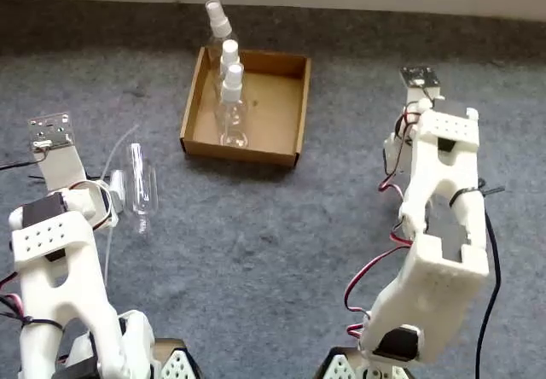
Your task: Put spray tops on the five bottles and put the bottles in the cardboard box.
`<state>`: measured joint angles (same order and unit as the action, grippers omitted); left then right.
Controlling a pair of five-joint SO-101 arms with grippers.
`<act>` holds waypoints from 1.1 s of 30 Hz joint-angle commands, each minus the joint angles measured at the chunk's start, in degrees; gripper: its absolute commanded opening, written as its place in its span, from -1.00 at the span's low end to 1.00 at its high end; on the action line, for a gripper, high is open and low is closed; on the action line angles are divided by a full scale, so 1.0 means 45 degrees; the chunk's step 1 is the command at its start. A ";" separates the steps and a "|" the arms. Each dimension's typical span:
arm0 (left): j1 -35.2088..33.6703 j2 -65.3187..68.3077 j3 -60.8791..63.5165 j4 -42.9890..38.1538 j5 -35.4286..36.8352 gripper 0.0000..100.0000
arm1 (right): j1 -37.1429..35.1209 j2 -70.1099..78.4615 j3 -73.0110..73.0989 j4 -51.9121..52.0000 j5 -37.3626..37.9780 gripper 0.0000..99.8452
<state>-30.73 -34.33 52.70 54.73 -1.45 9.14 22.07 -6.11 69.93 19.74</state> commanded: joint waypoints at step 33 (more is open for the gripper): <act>0.0264 -0.0068 -0.0381 -0.0156 -0.0020 -0.62 | 0.0733 0.1377 -0.2745 0.1631 0.0606 -0.99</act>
<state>-30.37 -34.33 52.70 54.73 -1.45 12.22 31.38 -12.88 75.38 21.93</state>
